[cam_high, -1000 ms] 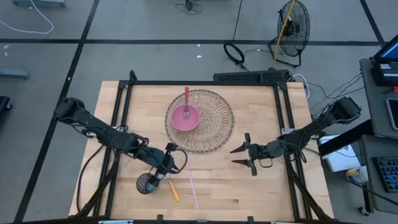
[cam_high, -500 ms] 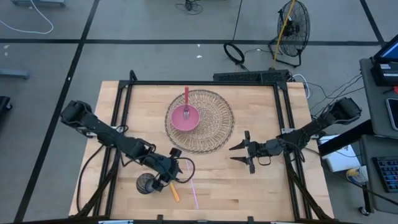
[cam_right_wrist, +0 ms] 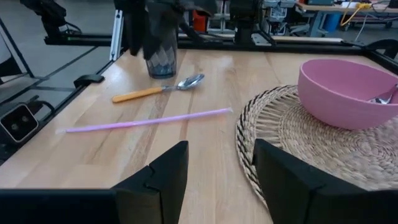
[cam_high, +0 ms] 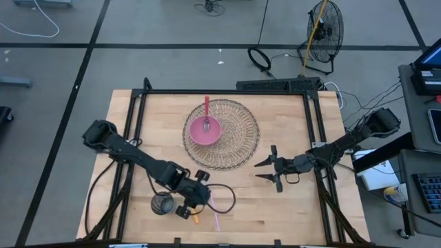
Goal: Pick & Place Utensil
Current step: Put the yellow spoon on the bowl on the brown placemat
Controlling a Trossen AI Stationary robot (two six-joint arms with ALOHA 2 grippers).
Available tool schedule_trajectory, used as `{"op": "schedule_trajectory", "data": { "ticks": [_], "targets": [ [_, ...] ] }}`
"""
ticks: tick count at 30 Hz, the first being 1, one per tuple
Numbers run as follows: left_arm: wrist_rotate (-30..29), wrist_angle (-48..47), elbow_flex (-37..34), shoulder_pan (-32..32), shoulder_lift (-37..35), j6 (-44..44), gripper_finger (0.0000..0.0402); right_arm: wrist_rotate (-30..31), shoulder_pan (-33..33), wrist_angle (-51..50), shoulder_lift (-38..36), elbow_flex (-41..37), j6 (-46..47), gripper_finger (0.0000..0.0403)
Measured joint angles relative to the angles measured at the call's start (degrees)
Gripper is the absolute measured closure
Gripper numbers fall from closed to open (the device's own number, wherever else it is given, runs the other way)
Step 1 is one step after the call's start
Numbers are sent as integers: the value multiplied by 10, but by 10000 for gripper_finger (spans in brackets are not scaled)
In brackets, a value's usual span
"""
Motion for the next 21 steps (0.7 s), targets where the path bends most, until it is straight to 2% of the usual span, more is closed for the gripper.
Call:
{"op": "schedule_trajectory", "data": {
  "ticks": [6, 17, 21],
  "targets": [
    [0, -28, 31, -13, 24, -7, 286, -28, 0, -3, 0, 0, 1, 232],
    [-17, -33, 32, -43, 25, -18, 273, -29, 0, -3, 0, 0, -1, 232],
    [-21, -38, 32, -50, 47, -20, 273, -29, 0, -4, 0, 0, -1, 232]
  ]
}}
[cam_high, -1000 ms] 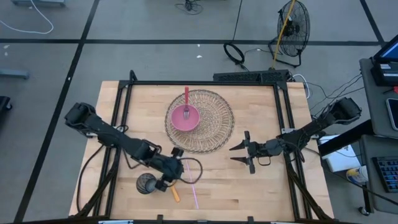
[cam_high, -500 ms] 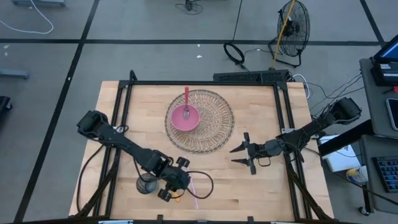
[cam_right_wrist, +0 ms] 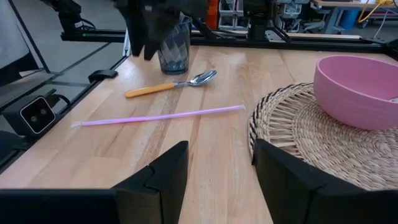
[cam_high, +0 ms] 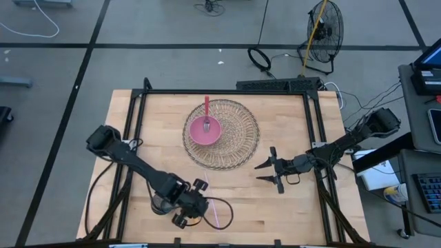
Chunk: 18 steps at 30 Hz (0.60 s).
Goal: Pick & Place Utensil
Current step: Put the yellow spoon on the bowl on the brown placemat
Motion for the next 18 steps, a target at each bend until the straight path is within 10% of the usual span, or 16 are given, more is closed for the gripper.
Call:
{"op": "schedule_trajectory", "data": {
  "ticks": [18],
  "targets": [
    [21, -50, -1, -3, 53, -3, 273, 0, 0, -10, 0, 0, 0, 232]
  ]
}}
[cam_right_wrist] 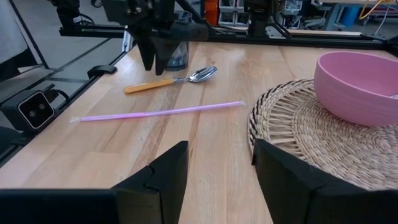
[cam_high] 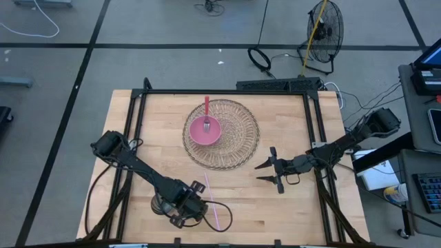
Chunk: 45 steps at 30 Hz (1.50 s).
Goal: Pick & Place Utensil
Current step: Put the yellow spoon on the bowl on the brown placemat
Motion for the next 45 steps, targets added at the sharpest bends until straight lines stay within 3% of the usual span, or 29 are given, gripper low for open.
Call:
{"op": "schedule_trajectory", "data": {
  "ticks": [45],
  "targets": [
    [1, -66, 0, 13, 56, 0, 273, 0, 1, -11, 0, 0, 2, 232]
  ]
}}
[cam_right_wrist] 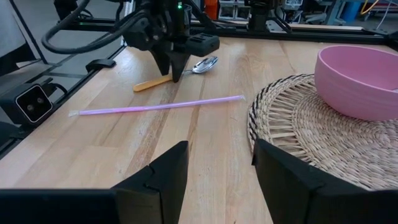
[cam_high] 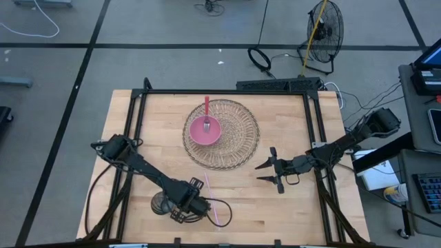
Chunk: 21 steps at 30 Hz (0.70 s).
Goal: Pick & Place Utensil
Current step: Put the yellow spoon on the bowl on the brown placemat
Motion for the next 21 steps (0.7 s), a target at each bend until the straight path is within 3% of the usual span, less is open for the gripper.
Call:
{"op": "schedule_trajectory", "data": {
  "ticks": [10, 18, 21],
  "targets": [
    [9, 1, 1, 21, 7, -46, 277, 0, 0, 0, 0, 0, 0, 232],
    [21, 24, 0, 50, 8, -65, 354, 0, 0, 0, 0, 0, 5, 232],
    [26, 27, 0, 62, 8, -80, 358, 0, 0, 0, 0, 0, 5, 232]
  ]
}}
